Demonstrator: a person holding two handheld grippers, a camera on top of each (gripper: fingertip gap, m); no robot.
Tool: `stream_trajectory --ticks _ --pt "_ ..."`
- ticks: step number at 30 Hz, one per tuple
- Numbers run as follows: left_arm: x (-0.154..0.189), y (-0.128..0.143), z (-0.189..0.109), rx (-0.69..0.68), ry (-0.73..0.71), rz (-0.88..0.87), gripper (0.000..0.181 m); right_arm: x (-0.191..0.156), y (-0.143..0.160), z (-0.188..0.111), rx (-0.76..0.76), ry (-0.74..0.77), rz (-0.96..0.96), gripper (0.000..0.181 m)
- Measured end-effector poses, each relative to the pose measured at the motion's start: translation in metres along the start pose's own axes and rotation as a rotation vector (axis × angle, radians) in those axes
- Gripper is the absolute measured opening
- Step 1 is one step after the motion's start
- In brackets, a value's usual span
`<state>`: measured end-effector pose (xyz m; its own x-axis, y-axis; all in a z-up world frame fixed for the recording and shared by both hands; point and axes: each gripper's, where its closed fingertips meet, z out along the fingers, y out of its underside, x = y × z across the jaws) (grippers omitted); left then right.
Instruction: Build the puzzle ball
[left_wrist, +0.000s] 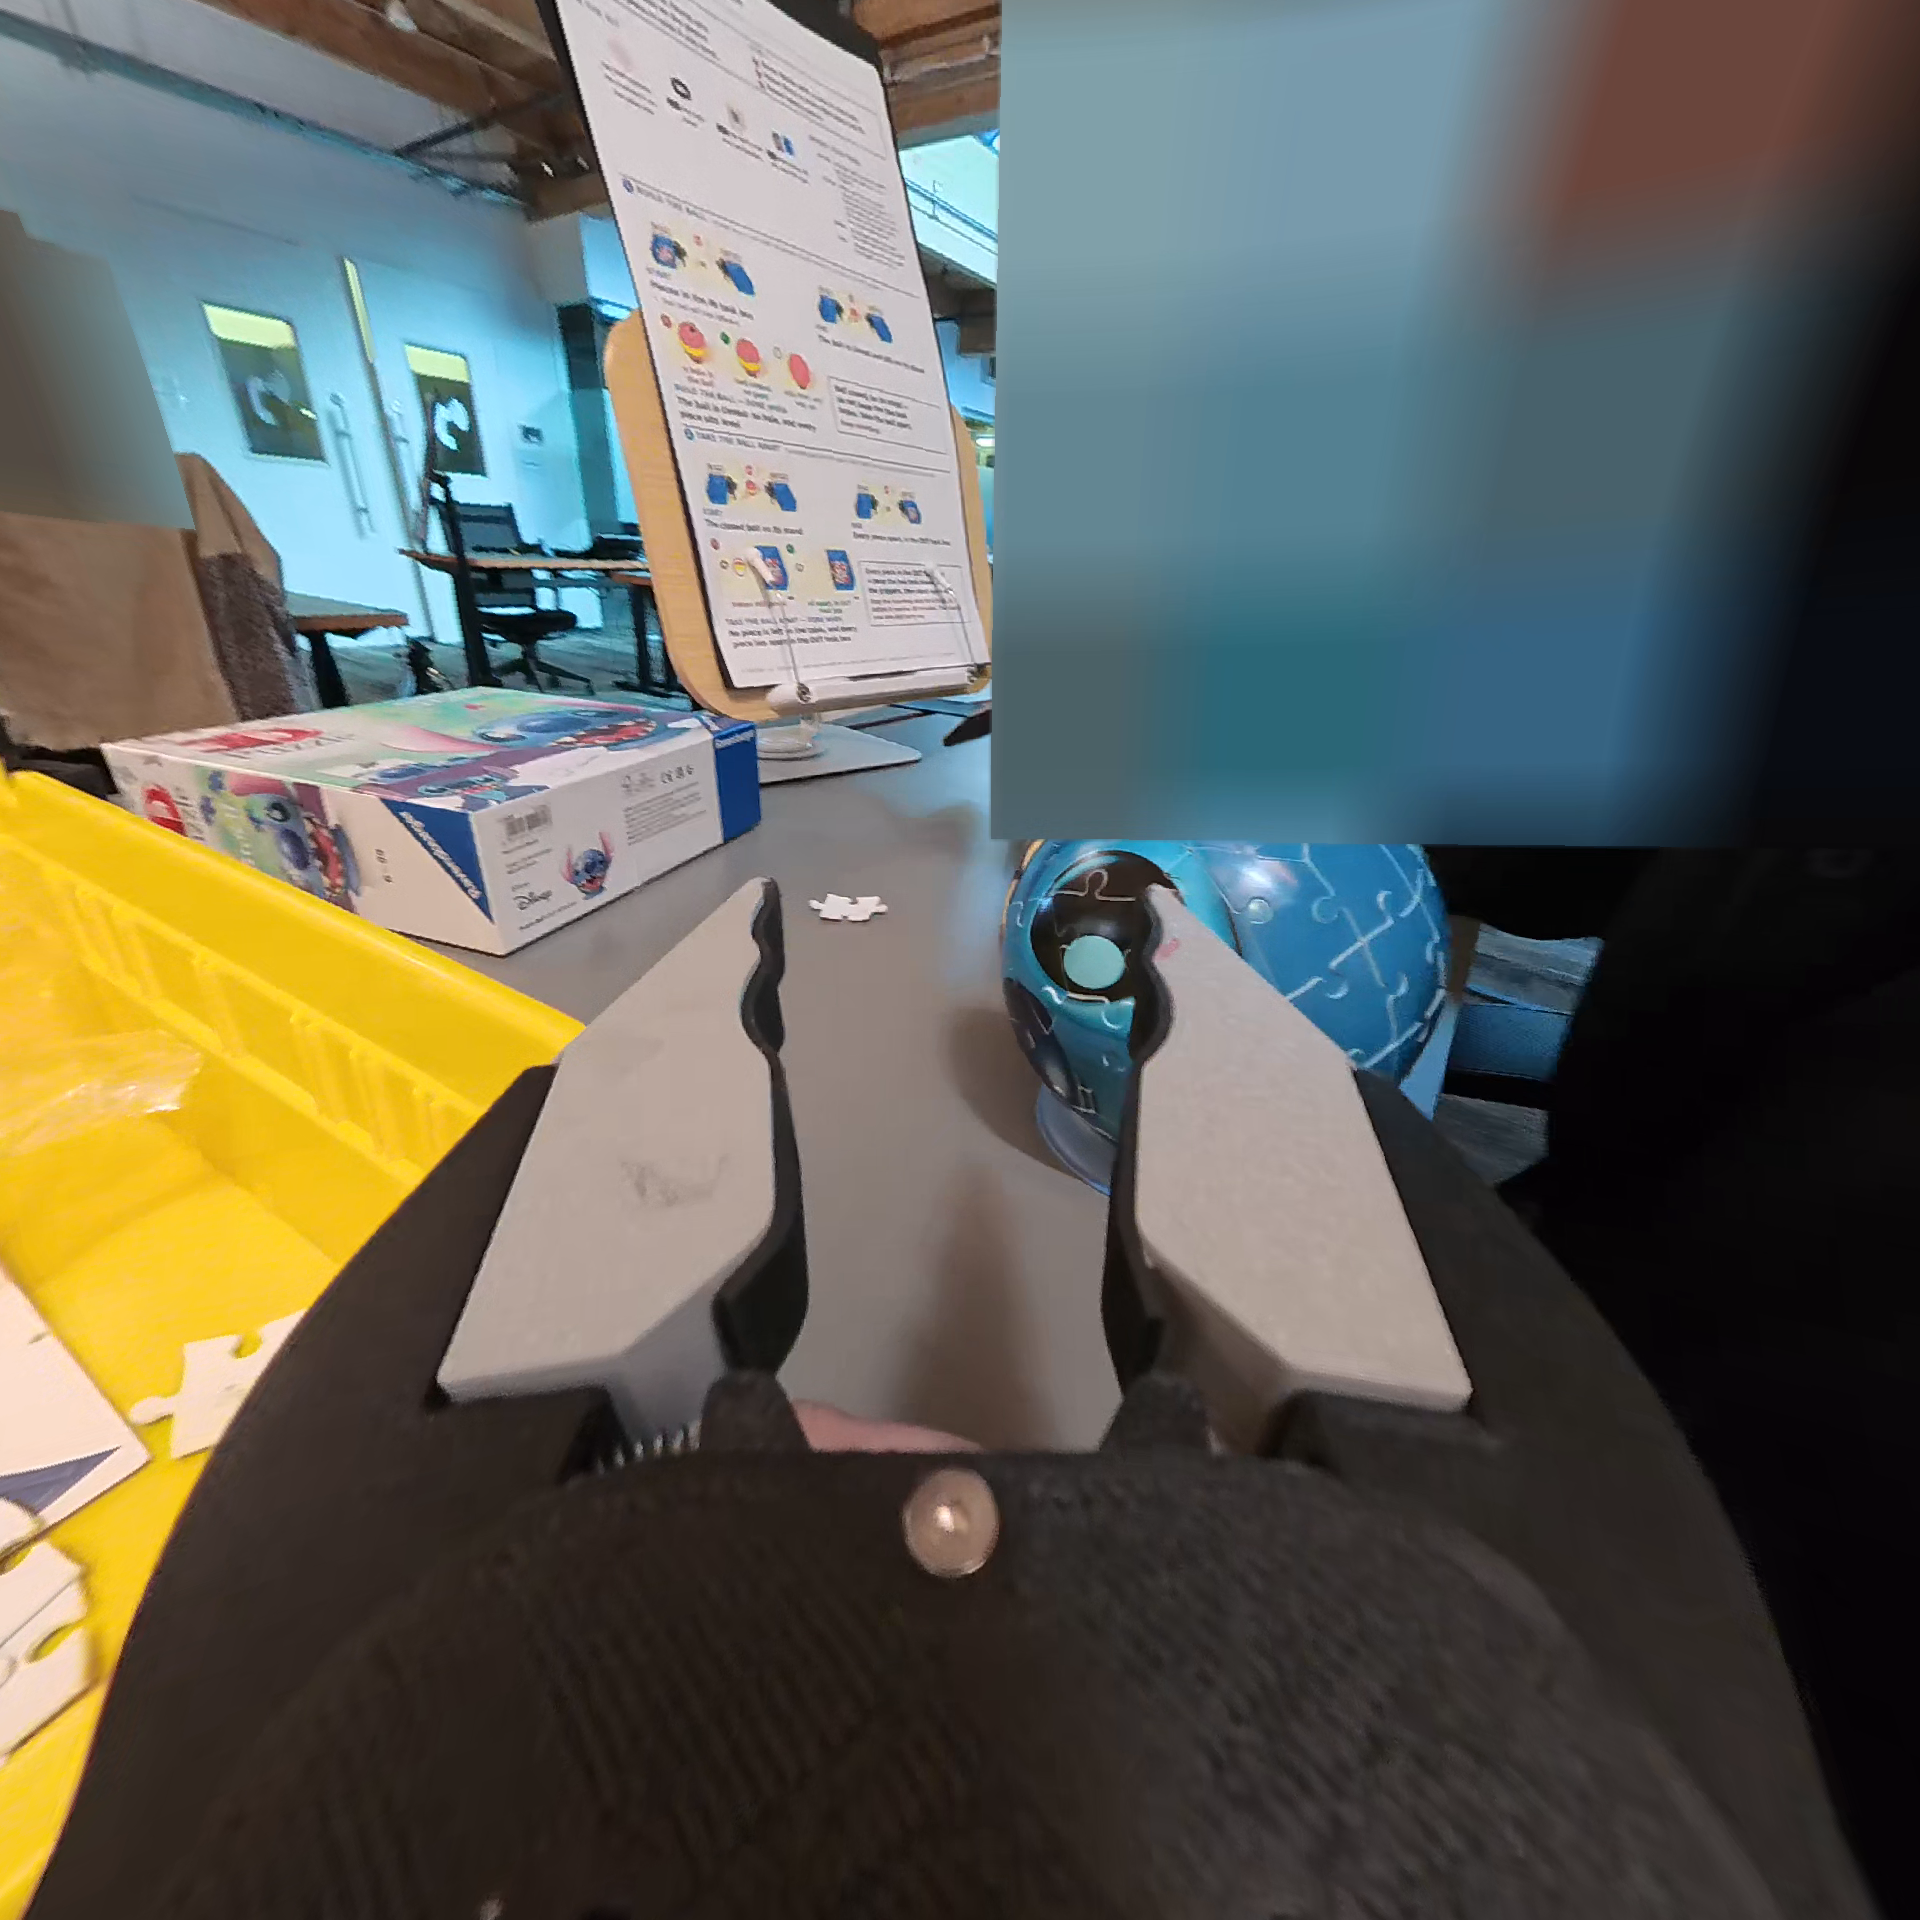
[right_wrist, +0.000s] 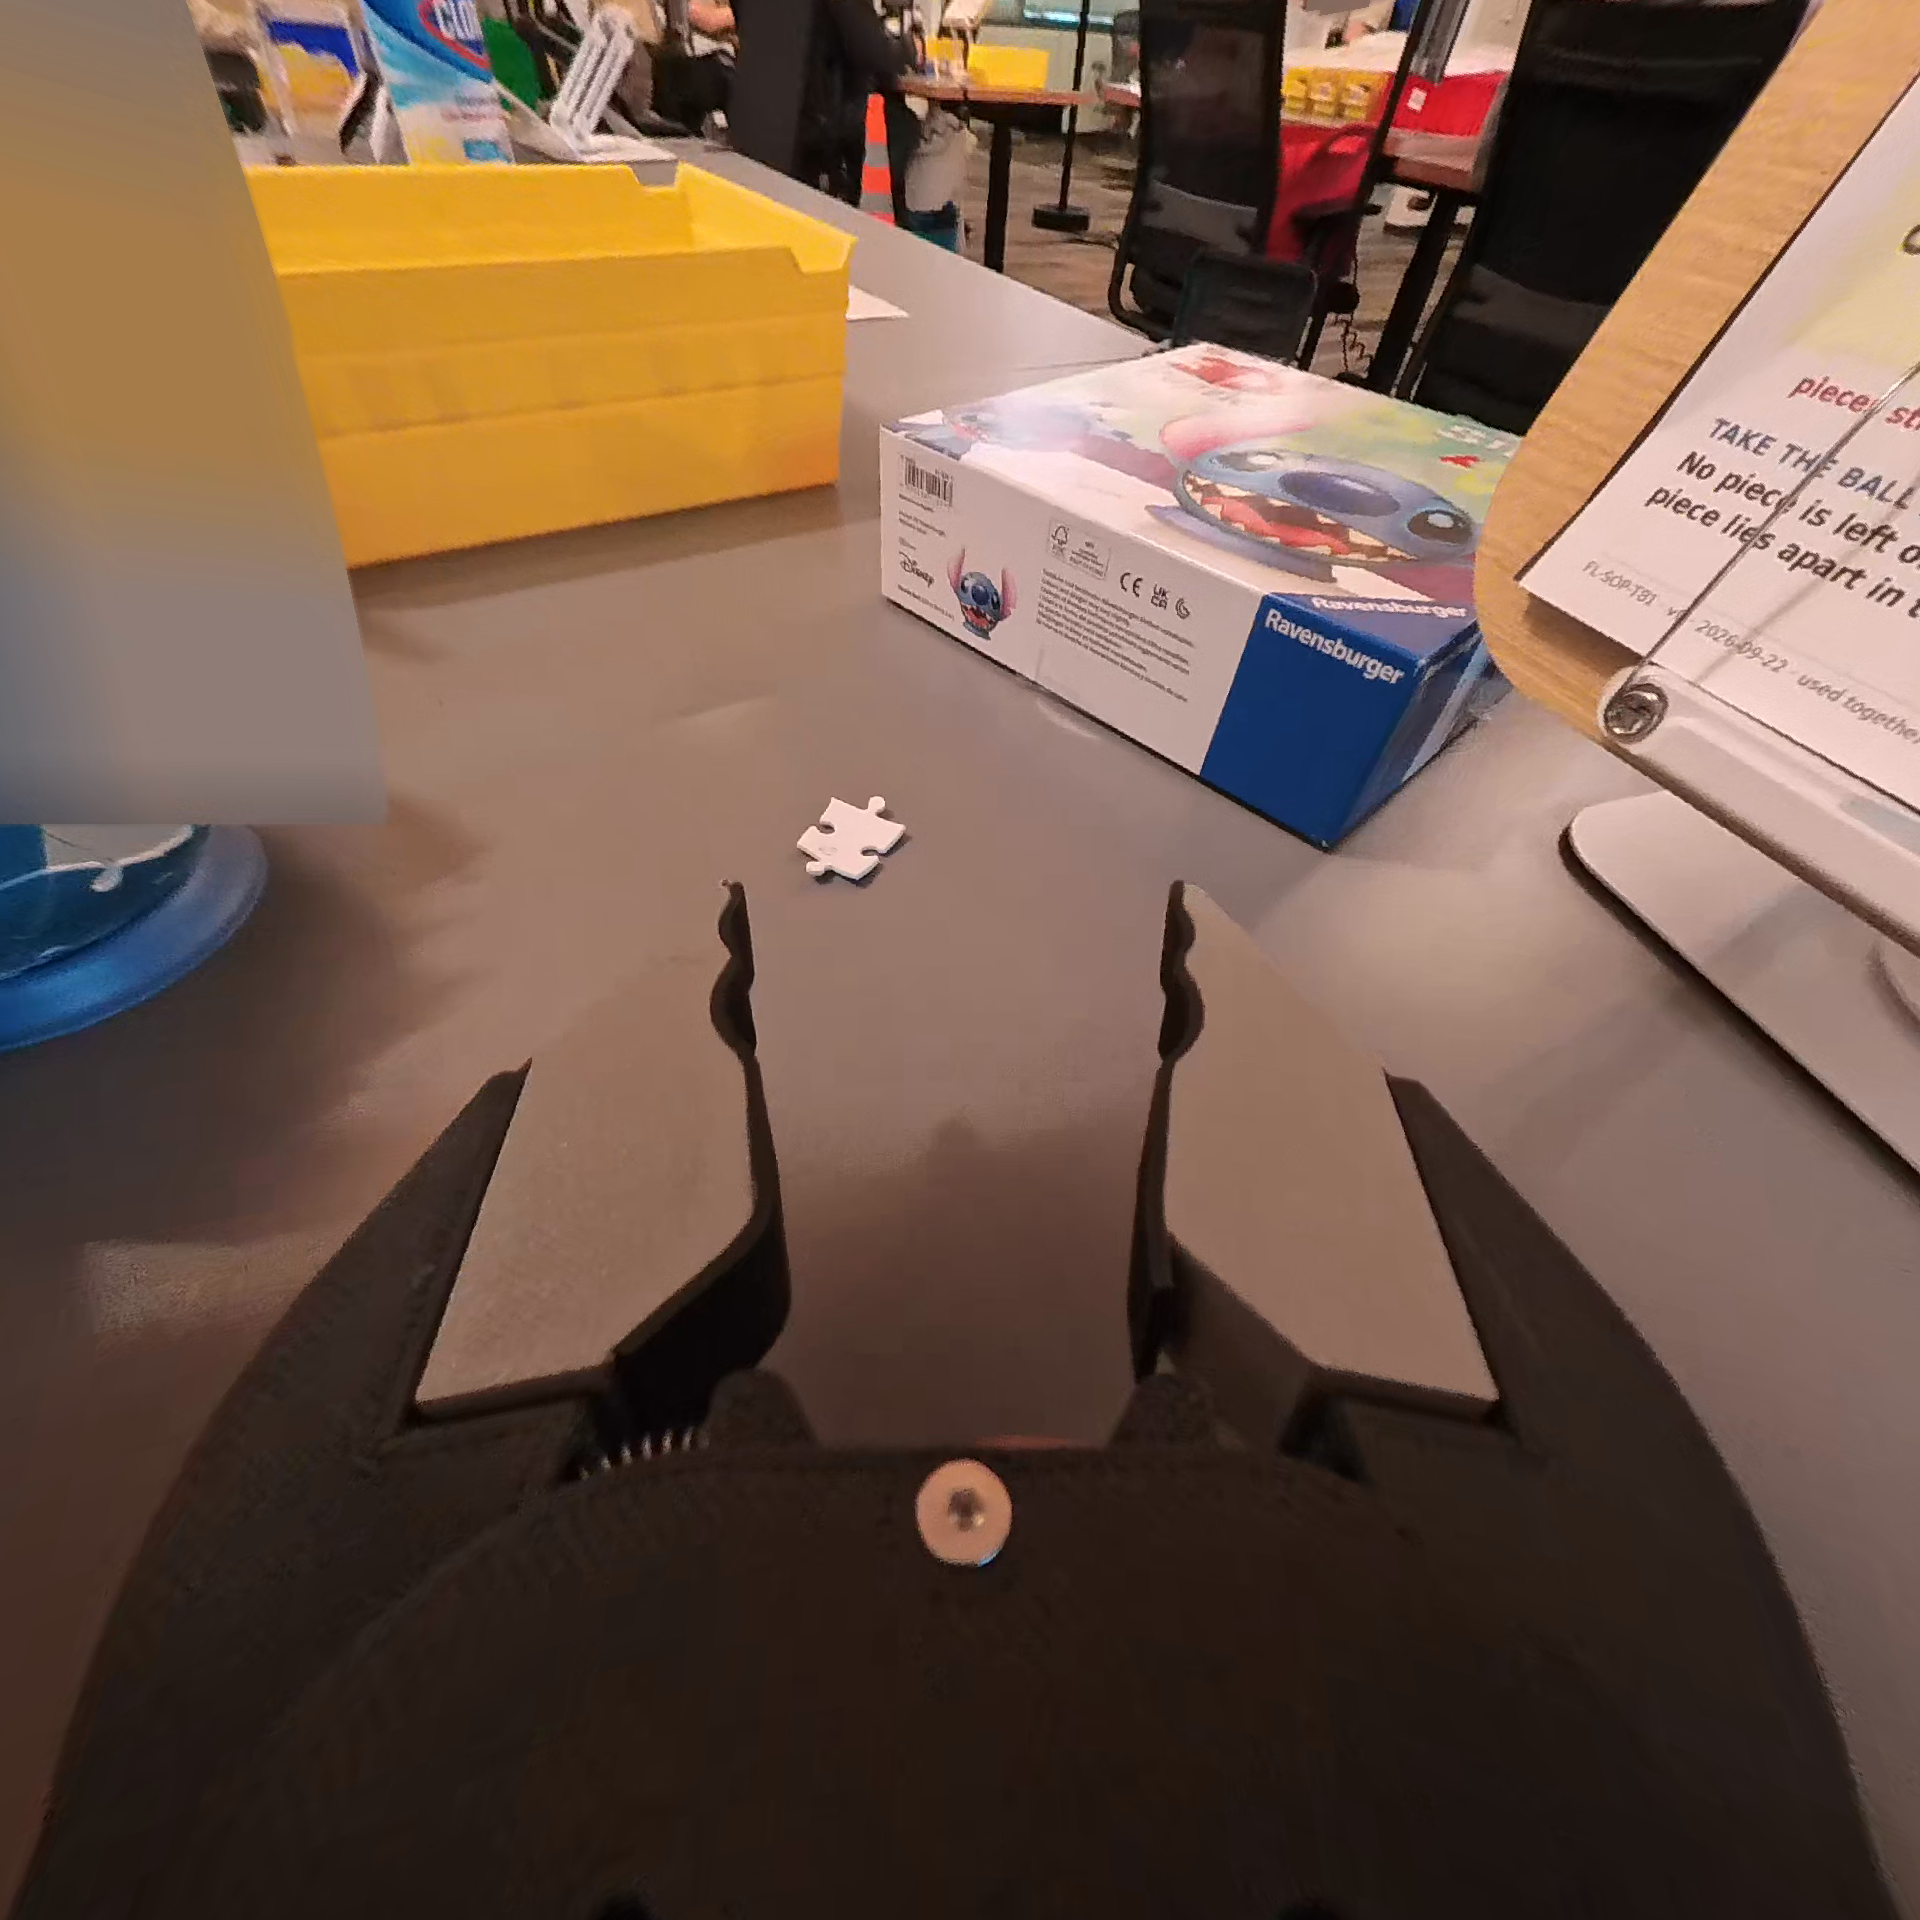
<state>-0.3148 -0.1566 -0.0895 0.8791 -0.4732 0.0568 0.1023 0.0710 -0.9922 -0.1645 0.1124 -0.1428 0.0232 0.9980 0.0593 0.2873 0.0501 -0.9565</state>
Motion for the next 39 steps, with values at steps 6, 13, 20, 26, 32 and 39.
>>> stream_trajectory --ticks 6,13,20,26,32,39 --pt "-0.005 -0.002 -0.001 0.017 -0.046 0.017 0.064 -0.005 -0.001 0.001 -0.001 -0.008 -0.038 0.077" --pt "-0.009 -0.002 0.000 0.019 -0.072 0.024 0.062 -0.004 -0.003 0.001 0.012 -0.010 -0.010 0.075" --pt "-0.016 -0.004 -0.002 0.033 -0.120 0.030 0.063 -0.009 0.000 0.006 -0.011 -0.026 -0.034 0.074" --pt "-0.020 -0.004 -0.002 0.031 -0.145 0.025 0.063 -0.014 0.000 0.008 -0.015 -0.045 -0.037 0.074" --pt "-0.031 -0.008 -0.007 0.052 -0.249 0.082 0.062 -0.020 -0.002 0.011 -0.012 -0.069 -0.036 0.072" --pt "-0.040 -0.008 -0.008 0.053 -0.273 0.026 0.074 -0.026 -0.002 0.013 -0.013 -0.103 -0.034 0.070"
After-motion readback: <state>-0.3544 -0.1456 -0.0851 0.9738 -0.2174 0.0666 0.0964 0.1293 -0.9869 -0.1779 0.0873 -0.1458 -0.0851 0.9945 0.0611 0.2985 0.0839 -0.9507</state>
